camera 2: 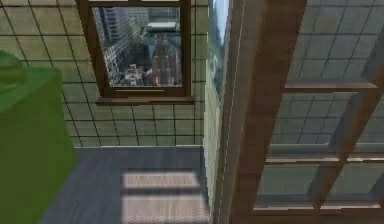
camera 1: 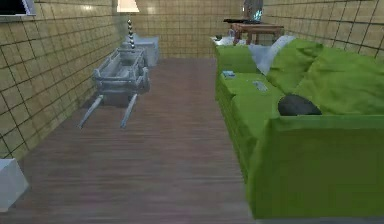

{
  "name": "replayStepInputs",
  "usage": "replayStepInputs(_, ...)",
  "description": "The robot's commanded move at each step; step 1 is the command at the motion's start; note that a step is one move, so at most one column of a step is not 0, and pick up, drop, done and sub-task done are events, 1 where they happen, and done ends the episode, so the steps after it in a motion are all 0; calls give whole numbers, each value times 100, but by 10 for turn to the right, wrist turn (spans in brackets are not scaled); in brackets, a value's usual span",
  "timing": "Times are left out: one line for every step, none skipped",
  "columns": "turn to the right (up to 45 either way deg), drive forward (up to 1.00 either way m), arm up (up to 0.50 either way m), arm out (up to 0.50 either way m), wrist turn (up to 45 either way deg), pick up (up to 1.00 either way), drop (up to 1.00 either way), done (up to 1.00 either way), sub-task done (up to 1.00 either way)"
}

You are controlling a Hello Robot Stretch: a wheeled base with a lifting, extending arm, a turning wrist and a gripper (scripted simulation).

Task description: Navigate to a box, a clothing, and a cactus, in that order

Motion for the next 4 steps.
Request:
replayStepInputs(-450, 0, 0, 0, 0, 0, 0, 0, 0)
replayStepInputs(-150, 0, 0, 0, 0, 0, 0, 0, 0)
replayStepInputs(0, 30, 0, 0, 0, 0, 0, 0, 0)
replayStepInputs(-90, 0, 0, 0, 0, 0, 0, 0, 0)
